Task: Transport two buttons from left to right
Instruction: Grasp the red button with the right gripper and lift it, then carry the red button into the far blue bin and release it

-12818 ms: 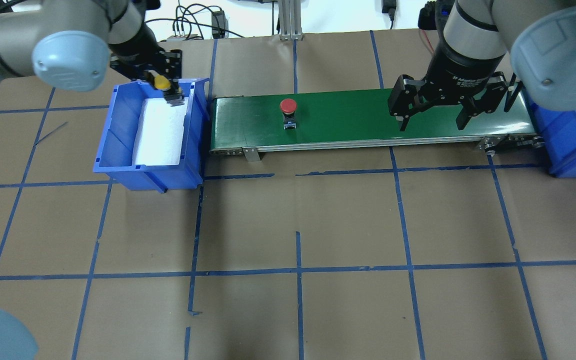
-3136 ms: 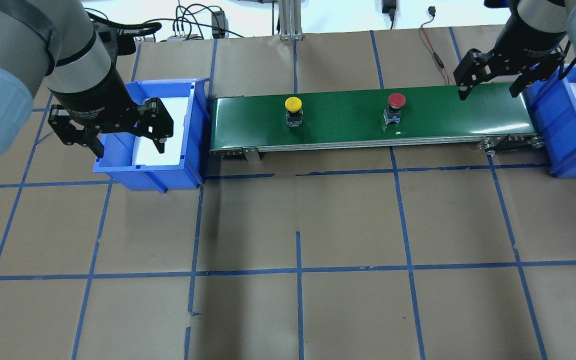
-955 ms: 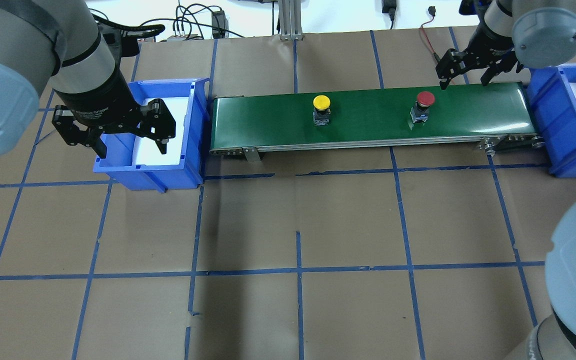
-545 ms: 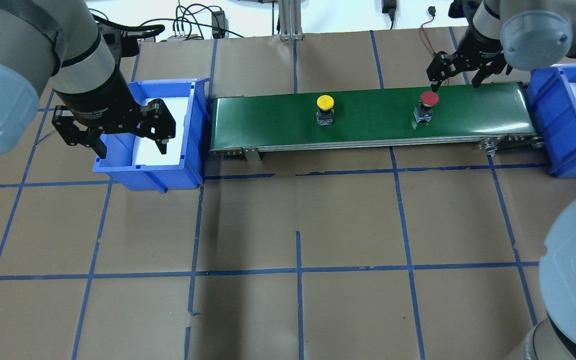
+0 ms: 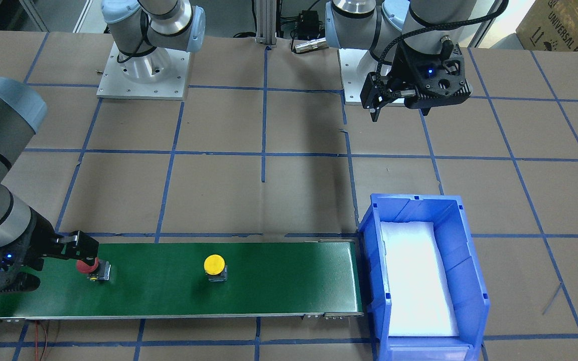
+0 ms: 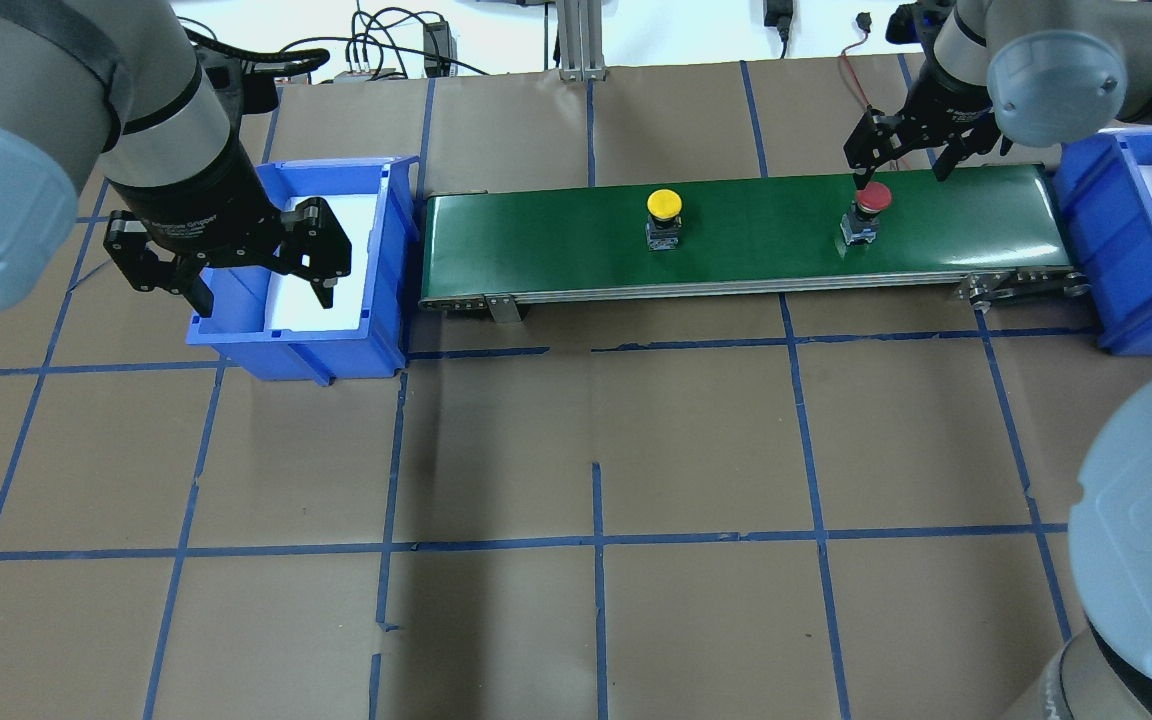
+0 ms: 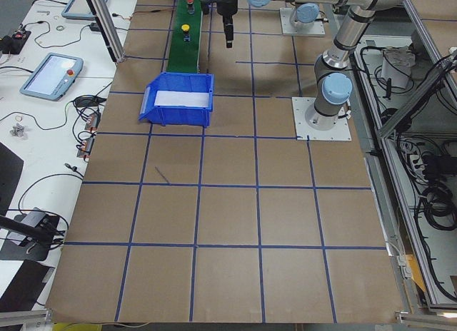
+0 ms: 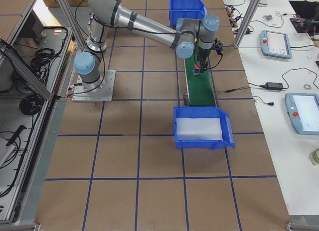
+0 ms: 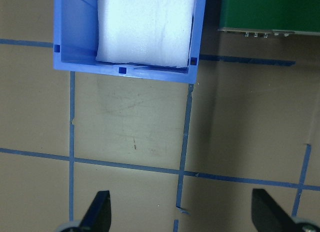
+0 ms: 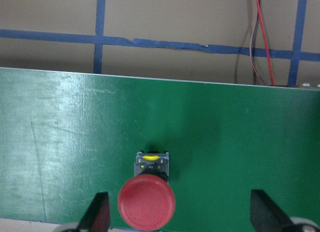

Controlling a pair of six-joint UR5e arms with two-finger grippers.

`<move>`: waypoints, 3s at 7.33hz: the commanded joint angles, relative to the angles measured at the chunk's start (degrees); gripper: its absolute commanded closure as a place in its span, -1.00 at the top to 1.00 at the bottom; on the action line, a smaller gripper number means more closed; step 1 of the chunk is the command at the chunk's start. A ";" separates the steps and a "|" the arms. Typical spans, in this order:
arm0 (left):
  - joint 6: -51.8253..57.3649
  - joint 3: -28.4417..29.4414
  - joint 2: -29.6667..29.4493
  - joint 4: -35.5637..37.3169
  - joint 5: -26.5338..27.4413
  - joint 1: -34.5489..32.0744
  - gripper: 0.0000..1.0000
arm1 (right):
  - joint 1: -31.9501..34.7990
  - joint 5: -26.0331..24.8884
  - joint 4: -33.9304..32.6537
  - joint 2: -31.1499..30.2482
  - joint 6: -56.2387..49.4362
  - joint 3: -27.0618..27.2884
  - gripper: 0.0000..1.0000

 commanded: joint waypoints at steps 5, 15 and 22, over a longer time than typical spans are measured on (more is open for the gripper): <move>0.00 0.00 0.00 0.00 0.00 0.00 1.00 | 0.00 0.01 -2.57 1.20 -0.19 1.88 0.55; 0.09 -0.61 0.00 0.00 0.00 0.00 1.00 | -25.51 2.79 -2.04 -8.65 -21.70 -0.22 -0.41; 0.09 -1.23 0.00 0.00 0.09 0.00 1.00 | -32.69 5.56 -4.31 2.41 -25.42 1.62 -0.41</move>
